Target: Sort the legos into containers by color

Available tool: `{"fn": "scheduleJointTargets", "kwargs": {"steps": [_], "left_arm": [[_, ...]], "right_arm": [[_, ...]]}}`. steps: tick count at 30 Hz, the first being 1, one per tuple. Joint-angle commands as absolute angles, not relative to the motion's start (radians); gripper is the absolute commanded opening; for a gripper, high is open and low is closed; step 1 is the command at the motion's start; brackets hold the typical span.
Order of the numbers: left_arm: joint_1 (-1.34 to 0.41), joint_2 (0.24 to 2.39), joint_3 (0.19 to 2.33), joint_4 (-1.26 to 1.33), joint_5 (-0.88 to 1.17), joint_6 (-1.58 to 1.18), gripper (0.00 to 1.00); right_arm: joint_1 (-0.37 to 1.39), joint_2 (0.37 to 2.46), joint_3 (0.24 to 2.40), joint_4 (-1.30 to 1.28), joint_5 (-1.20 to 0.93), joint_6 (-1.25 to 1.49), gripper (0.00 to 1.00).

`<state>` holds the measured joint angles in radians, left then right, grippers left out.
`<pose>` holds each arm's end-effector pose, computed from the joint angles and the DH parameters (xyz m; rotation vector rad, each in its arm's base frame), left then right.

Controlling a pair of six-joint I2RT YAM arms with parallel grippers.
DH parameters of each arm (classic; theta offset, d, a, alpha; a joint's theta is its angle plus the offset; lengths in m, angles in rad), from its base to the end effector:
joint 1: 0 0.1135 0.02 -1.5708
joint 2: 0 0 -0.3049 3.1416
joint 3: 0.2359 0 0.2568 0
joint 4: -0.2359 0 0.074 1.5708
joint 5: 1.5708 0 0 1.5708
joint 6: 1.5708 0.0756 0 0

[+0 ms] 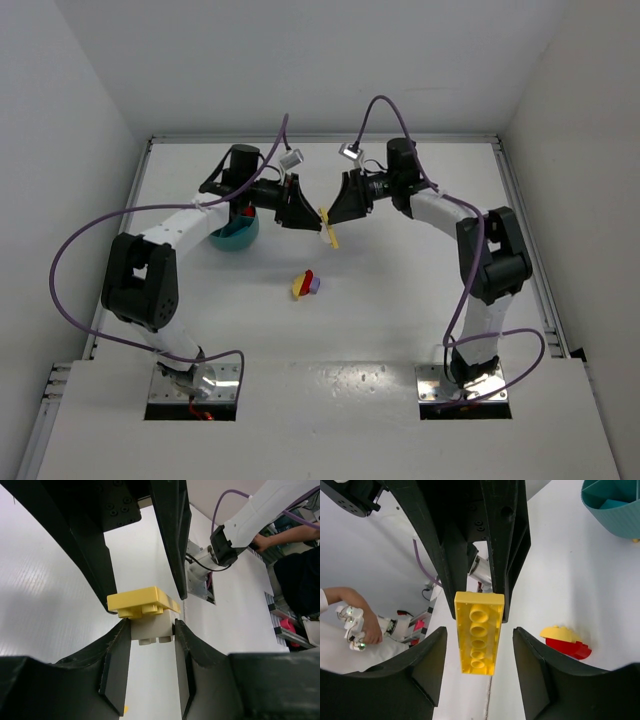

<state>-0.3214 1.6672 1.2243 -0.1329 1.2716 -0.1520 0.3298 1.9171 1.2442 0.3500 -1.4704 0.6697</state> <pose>0.3391 -0.1890 0.3118 0.9313 1.8521 -1.6256 0.3858 0.2116 0.2657 -0.8313 1.9279 2.0035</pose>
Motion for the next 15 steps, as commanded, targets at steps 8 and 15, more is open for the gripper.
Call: {"fn": "scheduleJointTargets", "kwargs": {"steps": [8,15], "left_arm": [[-0.33,1.652,1.239,-0.132,1.33,-0.087,0.0],[-0.339,1.652,1.249,-0.141,1.33,-0.087,0.0]], "right_arm": [[0.325,1.893,1.301,0.356,-1.468,0.64,0.63],[0.344,1.913,1.311,0.356,-1.459,0.649,0.72]]}}
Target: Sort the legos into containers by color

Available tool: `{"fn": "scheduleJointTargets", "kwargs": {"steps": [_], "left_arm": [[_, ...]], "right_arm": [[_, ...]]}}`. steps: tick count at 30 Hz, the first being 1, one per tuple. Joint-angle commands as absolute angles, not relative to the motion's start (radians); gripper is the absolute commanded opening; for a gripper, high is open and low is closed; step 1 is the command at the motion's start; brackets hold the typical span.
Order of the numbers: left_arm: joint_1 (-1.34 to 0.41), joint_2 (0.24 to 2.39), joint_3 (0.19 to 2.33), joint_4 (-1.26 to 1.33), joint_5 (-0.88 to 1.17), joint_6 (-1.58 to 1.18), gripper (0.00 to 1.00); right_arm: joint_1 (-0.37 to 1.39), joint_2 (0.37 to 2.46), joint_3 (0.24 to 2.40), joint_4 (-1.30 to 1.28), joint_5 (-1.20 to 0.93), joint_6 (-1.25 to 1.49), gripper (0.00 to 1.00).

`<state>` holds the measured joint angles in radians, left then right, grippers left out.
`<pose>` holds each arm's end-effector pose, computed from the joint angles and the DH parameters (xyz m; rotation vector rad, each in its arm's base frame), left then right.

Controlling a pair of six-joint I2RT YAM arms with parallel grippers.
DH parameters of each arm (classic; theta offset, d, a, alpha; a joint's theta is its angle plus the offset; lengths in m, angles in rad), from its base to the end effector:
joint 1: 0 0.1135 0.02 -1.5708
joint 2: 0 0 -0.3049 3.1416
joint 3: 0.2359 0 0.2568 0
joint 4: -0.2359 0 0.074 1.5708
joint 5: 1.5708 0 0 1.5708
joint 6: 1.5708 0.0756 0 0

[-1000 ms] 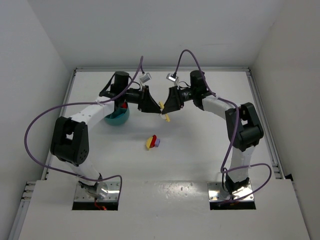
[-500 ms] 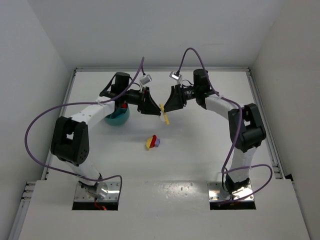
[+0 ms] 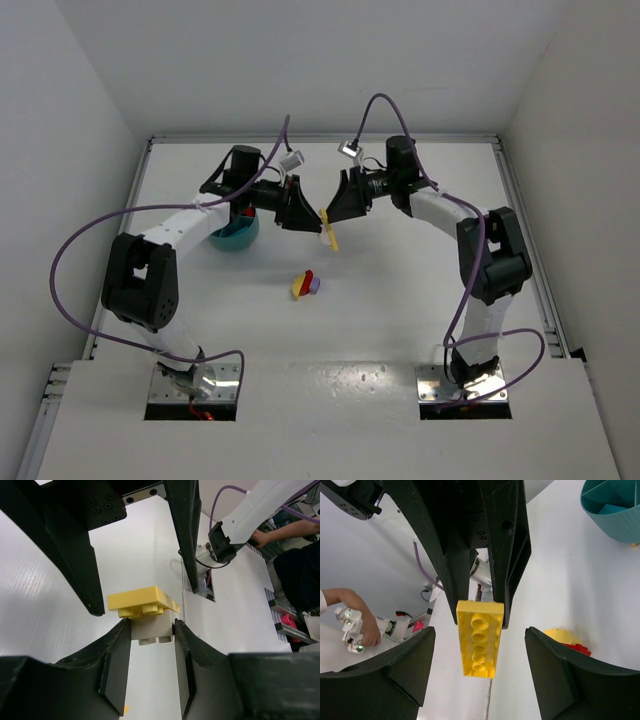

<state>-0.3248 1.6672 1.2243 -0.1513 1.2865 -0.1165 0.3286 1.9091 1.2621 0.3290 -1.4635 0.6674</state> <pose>0.3365 -0.1899 0.3109 0.9618 1.8336 -1.6307 0.3871 0.2114 0.2728 -0.8291 1.9240 1.9932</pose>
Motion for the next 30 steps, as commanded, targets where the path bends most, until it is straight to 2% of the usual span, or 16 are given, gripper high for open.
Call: {"fn": "scheduleJointTargets", "kwargs": {"steps": [1,6,7,8,9,15,16,19,25,30], "left_arm": [[-0.339,1.652,1.249,-0.141,1.33,-0.078,0.0],[-0.348,1.661,1.249,-0.15,1.339,-0.069,0.0],[-0.348,1.661,1.249,-0.15,1.339,-0.069,0.0],[-0.348,1.661,1.249,-0.15,1.339,-0.069,0.0],[-0.348,1.652,1.249,-0.15,1.339,-0.069,0.0],[-0.348,1.652,1.249,-0.16,1.33,-0.058,0.0],[-0.348,1.652,1.249,-0.16,1.33,-0.049,0.0],[-0.348,1.641,1.24,-0.187,1.321,-0.025,0.0],[-0.276,1.569,1.189,-0.308,1.289,0.064,0.0],[-0.187,1.548,1.23,-0.665,1.221,0.352,0.0]], "right_arm": [[0.344,1.913,1.312,0.356,-1.459,0.649,0.72],[0.344,1.931,1.321,0.356,-1.437,0.649,0.72],[0.344,1.931,1.321,0.356,-1.437,0.649,0.69],[0.344,1.931,1.321,0.356,-1.437,0.649,0.64],[0.344,1.931,1.321,0.356,-1.437,0.649,0.52],[0.344,1.931,1.321,0.365,-1.437,0.649,0.25],[0.344,1.931,1.321,0.365,-1.437,0.649,0.16],[0.344,1.931,1.312,0.365,-1.447,0.649,0.02],[0.291,1.902,1.279,0.356,-1.457,0.649,0.0],[0.242,1.879,1.259,0.356,-1.466,0.649,0.0]]}}
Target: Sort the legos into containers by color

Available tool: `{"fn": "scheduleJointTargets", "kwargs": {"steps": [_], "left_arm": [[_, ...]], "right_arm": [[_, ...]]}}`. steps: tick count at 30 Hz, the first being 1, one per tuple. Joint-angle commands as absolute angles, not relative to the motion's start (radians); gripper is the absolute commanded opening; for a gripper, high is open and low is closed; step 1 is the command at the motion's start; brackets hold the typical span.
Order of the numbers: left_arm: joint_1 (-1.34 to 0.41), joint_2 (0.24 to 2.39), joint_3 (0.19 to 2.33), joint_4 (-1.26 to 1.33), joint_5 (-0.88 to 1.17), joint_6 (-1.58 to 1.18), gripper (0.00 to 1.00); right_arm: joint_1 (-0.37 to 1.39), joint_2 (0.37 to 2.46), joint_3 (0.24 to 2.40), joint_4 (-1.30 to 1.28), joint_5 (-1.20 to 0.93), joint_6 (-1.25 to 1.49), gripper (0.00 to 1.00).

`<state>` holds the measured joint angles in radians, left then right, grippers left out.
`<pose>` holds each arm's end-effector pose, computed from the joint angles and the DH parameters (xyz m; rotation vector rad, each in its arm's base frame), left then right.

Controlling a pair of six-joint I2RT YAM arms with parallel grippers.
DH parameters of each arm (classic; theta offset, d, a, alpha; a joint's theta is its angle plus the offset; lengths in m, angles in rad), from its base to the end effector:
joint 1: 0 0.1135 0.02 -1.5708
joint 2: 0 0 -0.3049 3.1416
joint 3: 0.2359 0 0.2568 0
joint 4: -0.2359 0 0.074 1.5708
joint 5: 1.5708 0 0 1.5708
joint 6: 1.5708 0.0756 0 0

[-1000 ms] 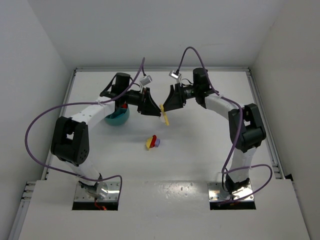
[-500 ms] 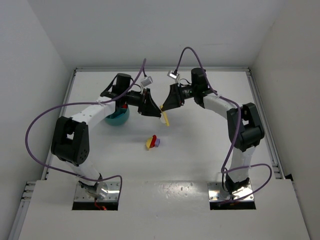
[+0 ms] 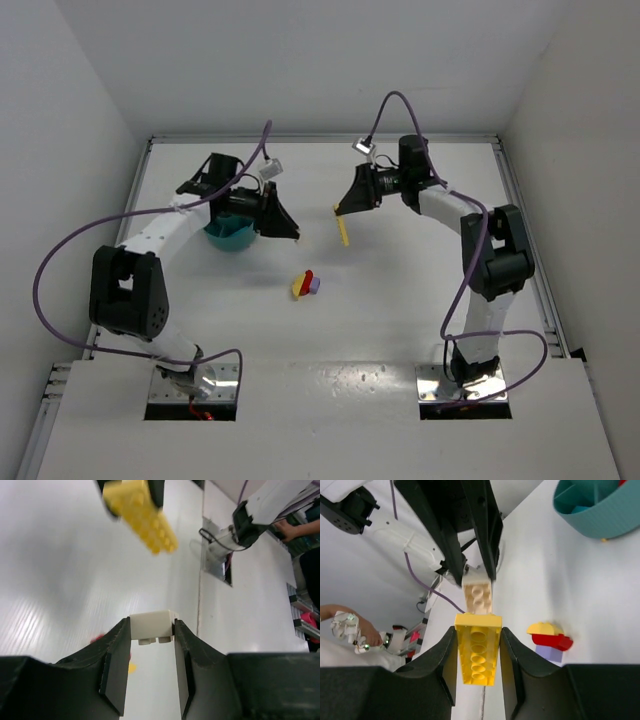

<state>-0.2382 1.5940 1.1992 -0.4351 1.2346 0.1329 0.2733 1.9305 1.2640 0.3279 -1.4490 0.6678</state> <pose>0.3208 -0.1513 0.3047 0.9347 1.9126 -1.4967 0.4026 0.1908 0.2641 -0.7388 1.9478 1.9592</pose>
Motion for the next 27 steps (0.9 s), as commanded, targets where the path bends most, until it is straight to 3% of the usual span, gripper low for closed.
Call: {"fn": "scheduleJointTargets", "kwargs": {"steps": [1,4,7,11,13,17,27], "left_arm": [[-0.17,1.548,1.242,-0.726,1.207,0.401,0.0],[-0.083,1.52,1.288,-0.963,1.114,0.584,0.0],[0.035,1.418,1.258,-0.989,0.953,0.569,0.0],[0.13,1.199,1.136,-0.835,0.662,0.491,0.0],[0.164,1.119,1.074,-0.718,0.589,0.433,0.0],[0.199,1.063,0.982,-0.689,0.604,0.483,0.0],[0.241,1.155,0.881,-0.491,0.65,0.595,0.0]], "right_arm": [[0.242,1.879,1.25,0.356,-1.466,0.649,0.0],[0.224,1.868,1.25,0.356,-1.466,0.629,0.0],[0.224,1.868,1.27,0.255,-1.422,0.525,0.0],[0.233,1.882,1.393,-0.149,-1.312,0.173,0.0],[0.242,1.894,1.422,-0.215,-1.275,0.127,0.0],[0.252,1.913,1.448,-0.158,-1.275,0.179,0.0],[0.272,1.945,1.512,-0.112,-1.247,0.21,0.0]]}}
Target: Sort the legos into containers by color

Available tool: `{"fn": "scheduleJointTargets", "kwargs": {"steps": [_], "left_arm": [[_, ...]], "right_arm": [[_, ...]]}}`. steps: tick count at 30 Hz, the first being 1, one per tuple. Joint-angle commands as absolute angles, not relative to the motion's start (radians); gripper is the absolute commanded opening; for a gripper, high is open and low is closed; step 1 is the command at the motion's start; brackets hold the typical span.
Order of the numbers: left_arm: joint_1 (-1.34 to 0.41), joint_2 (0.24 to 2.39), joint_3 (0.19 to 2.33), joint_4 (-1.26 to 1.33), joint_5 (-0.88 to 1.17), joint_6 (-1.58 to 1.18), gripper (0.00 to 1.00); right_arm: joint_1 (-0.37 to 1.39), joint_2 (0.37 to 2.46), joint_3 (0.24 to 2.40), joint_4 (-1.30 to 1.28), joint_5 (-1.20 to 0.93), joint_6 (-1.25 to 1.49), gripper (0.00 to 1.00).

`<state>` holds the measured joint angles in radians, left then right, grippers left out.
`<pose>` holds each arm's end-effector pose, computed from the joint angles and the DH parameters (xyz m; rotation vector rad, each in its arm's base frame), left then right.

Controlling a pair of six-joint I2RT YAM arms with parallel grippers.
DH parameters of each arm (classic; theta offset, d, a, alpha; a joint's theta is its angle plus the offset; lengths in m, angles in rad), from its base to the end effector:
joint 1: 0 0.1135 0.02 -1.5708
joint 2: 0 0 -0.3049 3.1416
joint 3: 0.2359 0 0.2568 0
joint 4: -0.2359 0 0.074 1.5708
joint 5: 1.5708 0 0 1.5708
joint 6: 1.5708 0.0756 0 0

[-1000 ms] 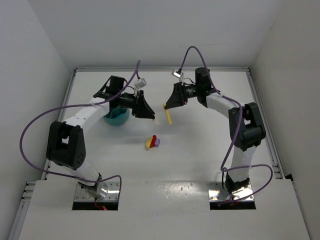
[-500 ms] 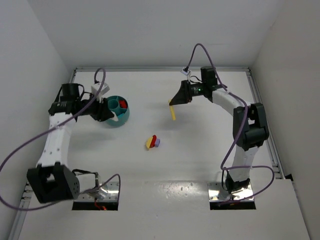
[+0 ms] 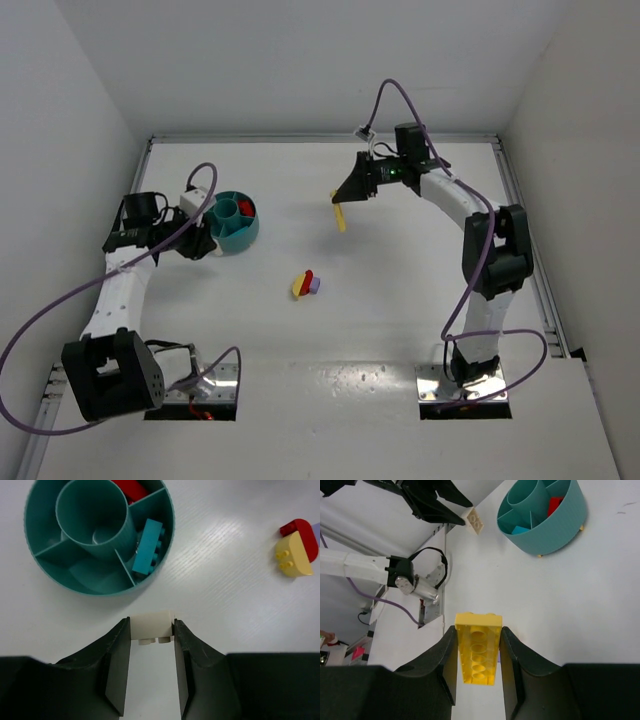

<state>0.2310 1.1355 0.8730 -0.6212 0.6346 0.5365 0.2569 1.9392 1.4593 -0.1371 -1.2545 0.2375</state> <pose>0.2377 0.0099 0.2789 0.6052 2.1894 -0.3848 0.4252 0.1860 0.2795 -0.7592 1.9688 1.6388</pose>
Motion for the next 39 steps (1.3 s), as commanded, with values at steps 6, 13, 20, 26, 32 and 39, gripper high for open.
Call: {"fn": "scheduleJointTargets", "kwargs": {"steps": [6,13,20,26,32,39], "left_arm": [[0.259,1.262,0.956,-0.477,0.693,0.65,0.0],[0.29,1.345,1.037,-0.477,0.704,0.715,0.0],[0.299,1.416,1.081,-0.477,0.725,0.752,0.0],[0.299,1.45,1.092,-0.477,0.77,0.752,0.0],[0.279,1.47,1.083,-0.509,0.77,0.801,0.28],[0.27,1.491,1.092,-0.543,0.77,0.792,0.75]], "right_arm": [[0.291,1.954,1.513,-0.091,-1.238,0.23,0.0],[0.301,1.945,1.494,-0.071,-1.229,0.23,0.0],[0.31,1.954,1.503,-0.071,-1.229,0.23,0.0],[0.31,1.963,1.523,-0.051,-1.22,0.23,0.0],[0.339,1.973,1.536,0.056,-1.129,0.265,0.0],[0.402,2.052,1.632,0.3,-0.878,0.37,0.0]]}}
